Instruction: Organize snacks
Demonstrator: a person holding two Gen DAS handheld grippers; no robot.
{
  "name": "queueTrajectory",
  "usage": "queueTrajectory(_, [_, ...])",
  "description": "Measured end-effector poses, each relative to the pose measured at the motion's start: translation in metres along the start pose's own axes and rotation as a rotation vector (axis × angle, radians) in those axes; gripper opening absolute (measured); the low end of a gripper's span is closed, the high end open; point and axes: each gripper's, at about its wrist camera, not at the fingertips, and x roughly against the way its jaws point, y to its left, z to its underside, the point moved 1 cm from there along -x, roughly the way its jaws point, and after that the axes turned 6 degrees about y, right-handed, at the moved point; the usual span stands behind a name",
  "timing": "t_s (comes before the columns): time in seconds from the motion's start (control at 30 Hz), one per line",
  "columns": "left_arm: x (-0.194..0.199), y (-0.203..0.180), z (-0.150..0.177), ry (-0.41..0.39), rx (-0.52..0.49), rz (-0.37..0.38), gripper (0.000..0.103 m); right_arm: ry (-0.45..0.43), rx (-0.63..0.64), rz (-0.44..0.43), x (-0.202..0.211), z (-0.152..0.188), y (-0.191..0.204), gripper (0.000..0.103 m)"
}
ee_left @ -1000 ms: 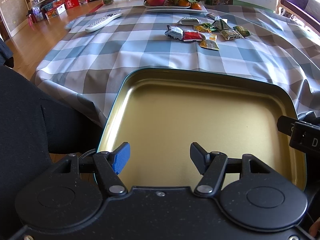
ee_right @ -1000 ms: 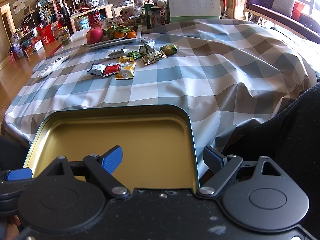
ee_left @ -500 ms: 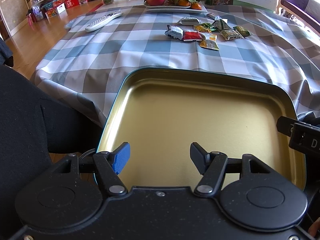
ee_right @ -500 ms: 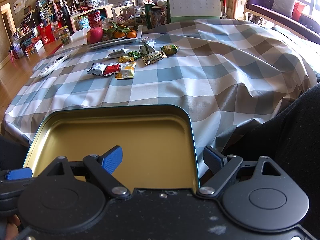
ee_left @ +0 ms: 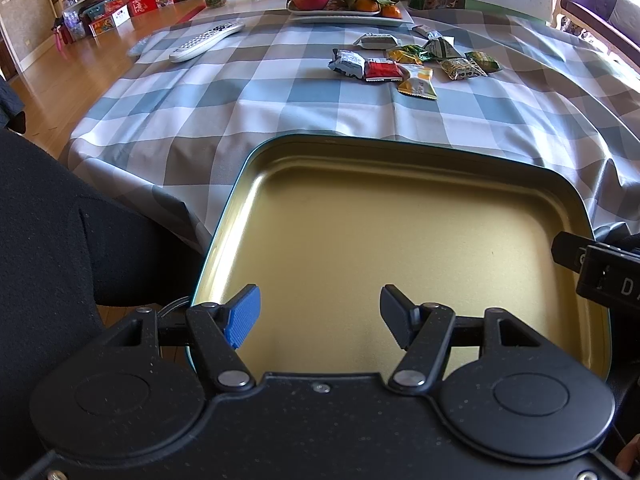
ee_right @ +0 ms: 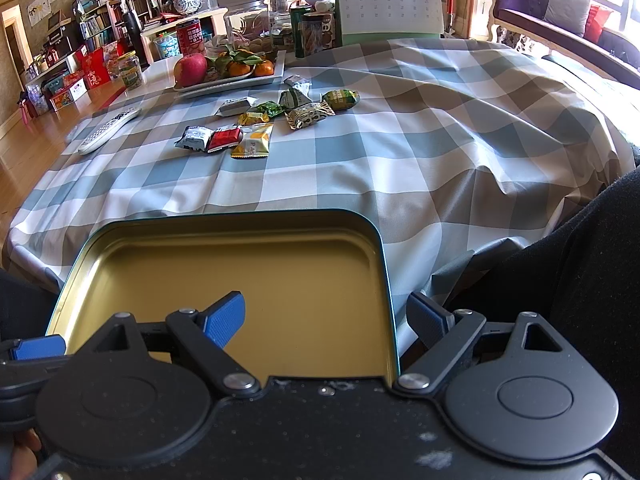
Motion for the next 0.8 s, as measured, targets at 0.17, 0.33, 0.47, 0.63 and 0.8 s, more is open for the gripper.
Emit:
queueTrajectory(0.17, [0.0000,0.0011,-0.0005,0.000,0.000,0.000,0.067,0.000,-0.001,-0.001,-0.0001,0.0000,0.0002,0.092])
queueTrajectory(0.33, [-0.0010,-0.0020,0.0016,0.003,-0.004,0.006,0.067,0.001,0.004,-0.001,-0.0011,-0.0004,0.0027,0.092])
queueTrajectory(0.47, [-0.0005,-0.0013,0.0024,0.007,-0.009,0.011,0.067,0.001,0.007,-0.003,-0.0008,0.0010,0.0041,0.092])
queueTrajectory(0.63, [-0.0002,0.0001,0.0022,0.010,-0.007,0.016,0.067,0.001,0.007,-0.005,-0.0004,0.0011,0.0036,0.092])
queueTrajectory(0.8, [0.0029,-0.0010,0.0034,0.005,-0.025,0.026,0.067,0.002,0.006,-0.007,-0.0007,0.0009,0.0026,0.092])
